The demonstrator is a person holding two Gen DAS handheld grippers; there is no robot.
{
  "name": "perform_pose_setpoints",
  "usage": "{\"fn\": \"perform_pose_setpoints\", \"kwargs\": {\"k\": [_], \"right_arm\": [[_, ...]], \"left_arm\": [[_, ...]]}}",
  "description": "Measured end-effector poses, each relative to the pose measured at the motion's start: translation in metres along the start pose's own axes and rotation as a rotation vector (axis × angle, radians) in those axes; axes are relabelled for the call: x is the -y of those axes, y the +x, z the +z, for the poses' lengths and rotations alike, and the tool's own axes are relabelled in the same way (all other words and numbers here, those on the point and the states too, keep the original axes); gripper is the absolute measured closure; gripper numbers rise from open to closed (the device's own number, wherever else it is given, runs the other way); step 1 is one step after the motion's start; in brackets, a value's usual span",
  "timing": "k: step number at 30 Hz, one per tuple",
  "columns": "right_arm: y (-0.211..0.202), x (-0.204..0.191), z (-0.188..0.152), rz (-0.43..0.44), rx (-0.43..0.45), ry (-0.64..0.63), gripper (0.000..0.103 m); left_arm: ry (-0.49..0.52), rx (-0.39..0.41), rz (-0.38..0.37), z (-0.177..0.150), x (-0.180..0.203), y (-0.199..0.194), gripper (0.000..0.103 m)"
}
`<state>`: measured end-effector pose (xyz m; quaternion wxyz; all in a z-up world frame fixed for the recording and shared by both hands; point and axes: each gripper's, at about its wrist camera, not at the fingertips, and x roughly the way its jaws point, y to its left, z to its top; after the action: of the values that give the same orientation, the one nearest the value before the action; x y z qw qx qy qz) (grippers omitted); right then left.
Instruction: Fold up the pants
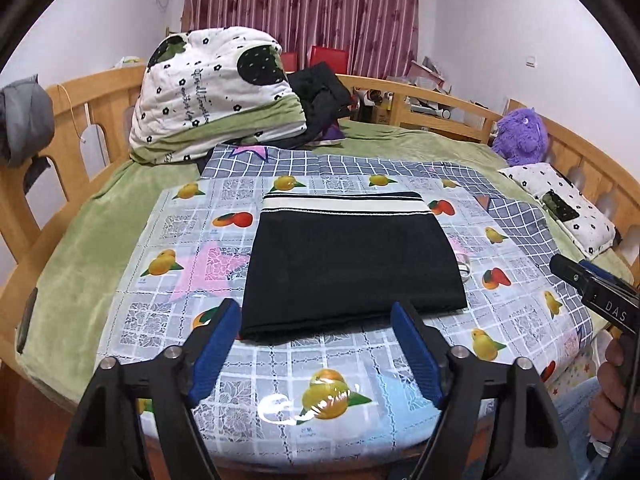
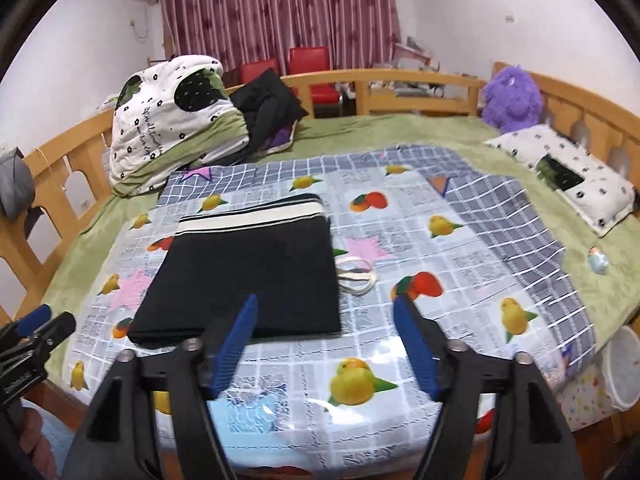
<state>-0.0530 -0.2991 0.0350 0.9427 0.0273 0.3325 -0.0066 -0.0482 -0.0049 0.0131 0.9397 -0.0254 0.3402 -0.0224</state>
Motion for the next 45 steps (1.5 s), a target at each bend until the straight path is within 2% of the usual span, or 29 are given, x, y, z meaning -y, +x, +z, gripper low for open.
{"fn": "perform_pose_setpoints", "kwargs": {"k": [2,7,23,45], "right_arm": [[-0.005,-0.001,-0.002,0.001,0.011,-0.014,0.018],[-0.015,-0.008,-0.005,-0.038,0.031,-0.047,0.013],[-0.02,-0.014,-0.005,-0.041,0.013,-0.069,0.013],[-0.02,-0.016,-0.005,-0.052,0.012,-0.081,0.013]], "left_arm": [[-0.004,-0.008,0.002,-0.003,0.001,-0.003,0.022],[-0.004,-0.005,-0.002,-0.005,0.002,-0.009,0.022],[-0.006,-0.011,0.024,-0.008,0.001,-0.011,0.021],[-0.012,-0.011,0.02,-0.007,0.001,-0.012,0.021]]}}
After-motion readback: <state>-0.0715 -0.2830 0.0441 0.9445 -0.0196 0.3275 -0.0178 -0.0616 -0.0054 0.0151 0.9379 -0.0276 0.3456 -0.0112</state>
